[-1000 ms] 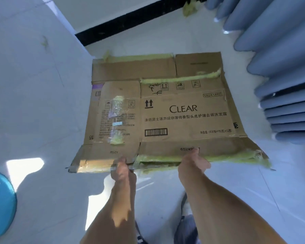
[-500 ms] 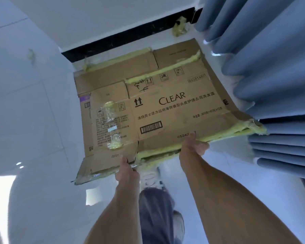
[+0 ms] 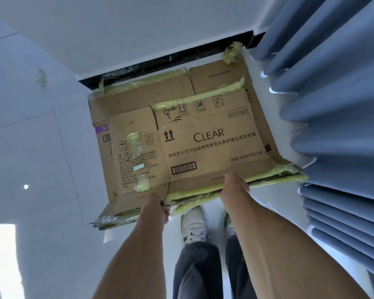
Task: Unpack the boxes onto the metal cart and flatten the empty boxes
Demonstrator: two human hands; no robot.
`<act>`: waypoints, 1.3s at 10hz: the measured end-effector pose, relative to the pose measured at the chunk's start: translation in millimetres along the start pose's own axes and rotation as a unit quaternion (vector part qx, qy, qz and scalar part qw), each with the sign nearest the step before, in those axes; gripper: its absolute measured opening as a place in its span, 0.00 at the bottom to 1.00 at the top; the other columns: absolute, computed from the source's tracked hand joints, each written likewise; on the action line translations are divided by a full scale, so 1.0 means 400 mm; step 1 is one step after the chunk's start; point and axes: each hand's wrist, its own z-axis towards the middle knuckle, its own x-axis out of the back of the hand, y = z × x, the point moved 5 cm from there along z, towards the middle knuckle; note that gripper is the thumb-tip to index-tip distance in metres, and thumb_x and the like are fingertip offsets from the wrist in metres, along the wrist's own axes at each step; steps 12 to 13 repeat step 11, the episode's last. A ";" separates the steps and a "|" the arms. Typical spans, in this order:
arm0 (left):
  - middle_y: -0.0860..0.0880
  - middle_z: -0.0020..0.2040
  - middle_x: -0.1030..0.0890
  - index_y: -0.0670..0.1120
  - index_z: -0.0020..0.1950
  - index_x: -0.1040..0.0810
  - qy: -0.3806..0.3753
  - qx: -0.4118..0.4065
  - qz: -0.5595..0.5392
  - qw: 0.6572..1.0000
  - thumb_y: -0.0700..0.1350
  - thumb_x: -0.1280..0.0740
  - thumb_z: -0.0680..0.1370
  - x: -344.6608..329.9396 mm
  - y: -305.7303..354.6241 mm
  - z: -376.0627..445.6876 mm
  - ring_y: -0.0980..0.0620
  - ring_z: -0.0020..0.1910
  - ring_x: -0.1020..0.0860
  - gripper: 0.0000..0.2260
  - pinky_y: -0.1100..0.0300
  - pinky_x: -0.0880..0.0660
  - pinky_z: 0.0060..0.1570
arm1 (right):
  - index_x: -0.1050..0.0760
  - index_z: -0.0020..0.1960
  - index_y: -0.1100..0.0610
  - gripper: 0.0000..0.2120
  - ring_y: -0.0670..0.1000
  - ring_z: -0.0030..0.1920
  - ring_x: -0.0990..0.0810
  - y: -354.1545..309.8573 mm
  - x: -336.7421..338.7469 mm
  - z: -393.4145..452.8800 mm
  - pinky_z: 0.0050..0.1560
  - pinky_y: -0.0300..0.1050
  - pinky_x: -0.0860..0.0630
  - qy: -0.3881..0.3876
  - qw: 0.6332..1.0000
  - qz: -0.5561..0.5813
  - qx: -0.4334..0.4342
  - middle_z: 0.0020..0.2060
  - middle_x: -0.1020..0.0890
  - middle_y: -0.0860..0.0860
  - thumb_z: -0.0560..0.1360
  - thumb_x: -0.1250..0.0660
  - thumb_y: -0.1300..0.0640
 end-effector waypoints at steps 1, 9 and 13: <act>0.43 0.43 0.24 0.40 0.50 0.28 -0.020 -0.036 0.055 0.998 0.48 0.39 0.73 -0.005 -0.005 -0.023 0.44 0.44 0.24 0.13 0.53 0.30 0.44 | 0.34 0.63 0.59 0.23 0.59 0.54 0.25 0.000 0.015 -0.017 0.57 0.55 0.27 0.004 1.000 0.014 -0.027 0.54 0.26 0.58 0.74 0.32 0.51; 0.35 0.77 0.66 0.56 0.78 0.57 0.175 -0.526 0.505 0.662 0.34 0.29 0.74 -0.393 0.173 0.278 0.33 0.78 0.61 0.46 0.37 0.40 0.73 | 0.65 0.80 0.54 0.46 0.70 0.76 0.61 -0.012 -0.402 0.279 0.74 0.65 0.43 0.073 0.606 -0.586 0.533 0.74 0.65 0.71 0.77 0.33 0.63; 0.33 0.78 0.59 0.55 0.78 0.51 0.156 -0.509 0.534 0.657 0.37 0.31 0.76 -0.341 0.204 0.188 0.34 0.78 0.54 0.40 0.41 0.41 0.74 | 0.61 0.80 0.53 0.46 0.68 0.77 0.58 -0.056 -0.355 0.192 0.76 0.62 0.46 0.058 0.621 -0.593 0.509 0.76 0.61 0.69 0.75 0.31 0.63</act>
